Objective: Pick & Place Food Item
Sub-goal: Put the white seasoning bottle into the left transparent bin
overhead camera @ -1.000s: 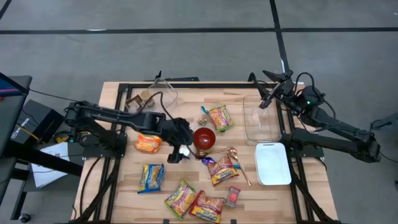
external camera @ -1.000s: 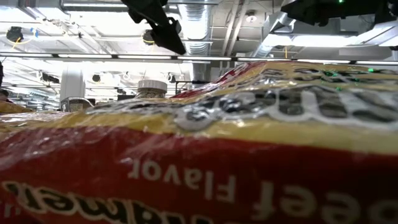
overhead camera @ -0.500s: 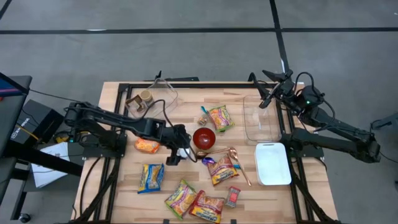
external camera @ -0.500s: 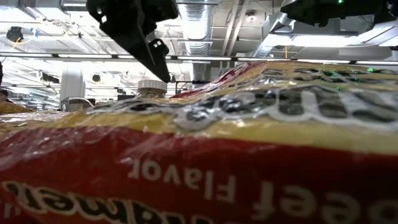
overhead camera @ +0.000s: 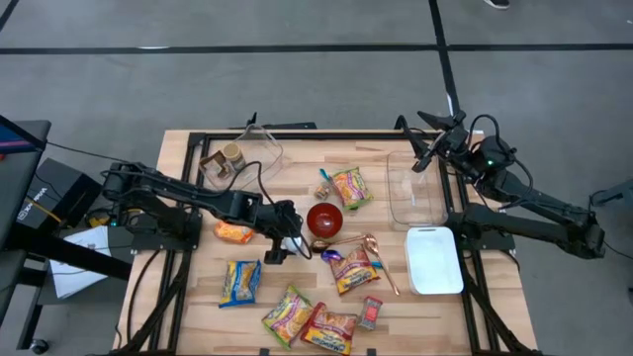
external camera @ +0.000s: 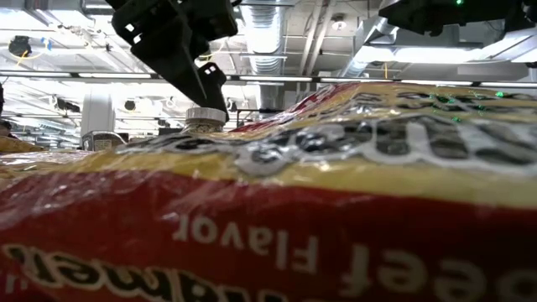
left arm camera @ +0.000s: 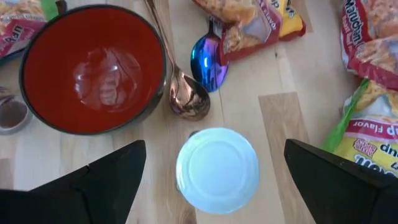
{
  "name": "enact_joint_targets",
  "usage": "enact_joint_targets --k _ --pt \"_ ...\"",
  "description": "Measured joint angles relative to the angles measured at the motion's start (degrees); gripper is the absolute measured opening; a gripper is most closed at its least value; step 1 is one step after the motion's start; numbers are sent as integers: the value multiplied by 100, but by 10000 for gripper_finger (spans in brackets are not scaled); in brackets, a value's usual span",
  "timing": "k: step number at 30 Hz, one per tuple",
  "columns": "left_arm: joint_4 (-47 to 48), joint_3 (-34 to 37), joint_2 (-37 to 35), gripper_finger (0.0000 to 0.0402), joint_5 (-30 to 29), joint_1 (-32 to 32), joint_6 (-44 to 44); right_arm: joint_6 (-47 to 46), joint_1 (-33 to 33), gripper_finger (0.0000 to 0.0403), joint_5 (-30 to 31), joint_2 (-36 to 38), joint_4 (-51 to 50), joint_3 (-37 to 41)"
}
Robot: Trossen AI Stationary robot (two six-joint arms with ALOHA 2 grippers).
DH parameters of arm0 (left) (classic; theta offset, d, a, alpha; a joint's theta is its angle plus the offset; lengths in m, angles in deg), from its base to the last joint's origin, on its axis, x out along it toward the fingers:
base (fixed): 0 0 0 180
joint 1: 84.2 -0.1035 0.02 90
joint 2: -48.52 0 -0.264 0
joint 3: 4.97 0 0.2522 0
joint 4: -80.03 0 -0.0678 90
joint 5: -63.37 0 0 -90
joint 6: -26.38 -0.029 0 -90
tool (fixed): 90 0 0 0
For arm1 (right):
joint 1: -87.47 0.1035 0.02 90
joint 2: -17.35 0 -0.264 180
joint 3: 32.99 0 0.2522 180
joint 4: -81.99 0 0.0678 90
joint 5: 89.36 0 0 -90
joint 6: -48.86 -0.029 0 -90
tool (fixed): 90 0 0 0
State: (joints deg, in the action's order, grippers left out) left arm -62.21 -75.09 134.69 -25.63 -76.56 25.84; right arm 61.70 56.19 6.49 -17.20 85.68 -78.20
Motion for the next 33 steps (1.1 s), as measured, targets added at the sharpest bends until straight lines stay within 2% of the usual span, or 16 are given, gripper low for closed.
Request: enact_joint_targets --k 7,28,33 --pt "-247 0 218 375 37 35 86 0 -1 265 -1 2 -4 0" --pt "-190 -2 247 375 74 33 255 4 2 265 -4 2 -13 0" --pt "-173 -2 247 364 101 33 256 7 2 265 -4 2 -15 0"
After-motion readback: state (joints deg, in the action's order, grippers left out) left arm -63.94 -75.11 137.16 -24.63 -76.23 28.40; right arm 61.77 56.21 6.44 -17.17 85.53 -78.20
